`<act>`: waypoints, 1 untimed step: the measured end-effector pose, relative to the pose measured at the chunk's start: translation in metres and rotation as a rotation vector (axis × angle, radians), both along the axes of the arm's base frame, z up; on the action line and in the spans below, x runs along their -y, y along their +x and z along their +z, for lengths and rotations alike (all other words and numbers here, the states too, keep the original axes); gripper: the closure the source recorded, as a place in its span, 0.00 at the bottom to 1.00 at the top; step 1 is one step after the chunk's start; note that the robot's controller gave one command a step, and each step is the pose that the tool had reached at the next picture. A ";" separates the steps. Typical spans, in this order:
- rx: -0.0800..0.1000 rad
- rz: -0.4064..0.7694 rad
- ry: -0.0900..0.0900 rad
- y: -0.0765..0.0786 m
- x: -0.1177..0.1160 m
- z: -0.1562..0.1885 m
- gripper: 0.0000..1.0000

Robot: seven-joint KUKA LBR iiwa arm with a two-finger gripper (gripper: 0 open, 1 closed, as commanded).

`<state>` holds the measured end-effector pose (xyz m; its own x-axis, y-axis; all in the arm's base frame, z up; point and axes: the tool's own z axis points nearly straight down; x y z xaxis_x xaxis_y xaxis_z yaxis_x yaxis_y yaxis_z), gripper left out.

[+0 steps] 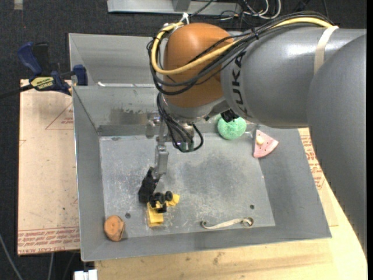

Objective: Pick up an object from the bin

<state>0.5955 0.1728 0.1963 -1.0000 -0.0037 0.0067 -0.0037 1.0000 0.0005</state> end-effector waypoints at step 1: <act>0.008 -0.003 0.001 0.001 0.001 0.005 0.00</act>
Offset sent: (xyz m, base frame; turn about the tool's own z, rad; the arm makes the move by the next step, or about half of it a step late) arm -0.0320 -0.0362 -0.1040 -0.1561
